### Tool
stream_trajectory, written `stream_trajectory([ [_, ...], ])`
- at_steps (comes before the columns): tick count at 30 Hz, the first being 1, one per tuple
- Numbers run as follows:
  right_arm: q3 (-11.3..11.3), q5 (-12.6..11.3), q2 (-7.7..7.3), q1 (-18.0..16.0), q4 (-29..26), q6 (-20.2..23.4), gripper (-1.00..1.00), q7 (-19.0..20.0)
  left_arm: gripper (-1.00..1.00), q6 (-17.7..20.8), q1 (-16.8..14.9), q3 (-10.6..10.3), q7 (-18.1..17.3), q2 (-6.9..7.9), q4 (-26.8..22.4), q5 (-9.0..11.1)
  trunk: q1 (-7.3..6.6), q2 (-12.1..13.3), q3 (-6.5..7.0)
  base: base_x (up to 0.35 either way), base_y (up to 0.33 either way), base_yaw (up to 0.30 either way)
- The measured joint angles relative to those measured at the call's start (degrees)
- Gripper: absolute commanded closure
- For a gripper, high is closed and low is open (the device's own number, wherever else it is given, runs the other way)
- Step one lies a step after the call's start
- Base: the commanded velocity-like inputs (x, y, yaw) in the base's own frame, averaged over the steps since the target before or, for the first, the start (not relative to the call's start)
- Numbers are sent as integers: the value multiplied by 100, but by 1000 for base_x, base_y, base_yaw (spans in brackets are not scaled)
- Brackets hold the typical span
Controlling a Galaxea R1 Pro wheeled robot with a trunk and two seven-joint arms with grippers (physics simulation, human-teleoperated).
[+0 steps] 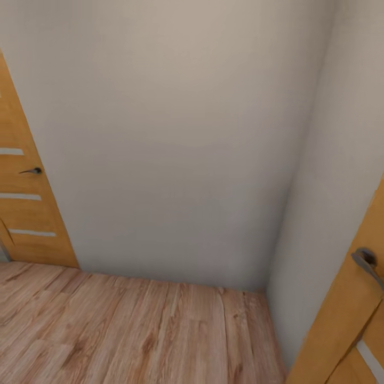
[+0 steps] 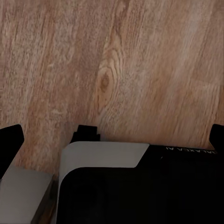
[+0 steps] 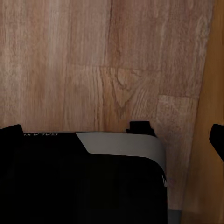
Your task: Move the two storage containers from the living room to the garage. In the garage, place one container on the floor and stack the other container on top of it (either order is fine).
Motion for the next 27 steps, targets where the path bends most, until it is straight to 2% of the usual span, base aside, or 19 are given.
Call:
stream_trajectory([
  [14, 0, 0, 4, 0, 0, -4, -100, 0, -100, 1, -1, 0, 0, 0, 0, 12, 0, 0, 0, 319, 0, 260],
  [19, -1, 0, -4, 0, 0, 2, -100, 0, -100, 1, -2, 0, 0, 0, 0, 12, 2, 0, 0, 203, 0, 58],
  [27, 0, 0, 3, 0, 0, 4, -100, 0, -100, 1, -4, 0, 0, 0, 0, 16, 3, 0, 14, 20, 0, 4],
])
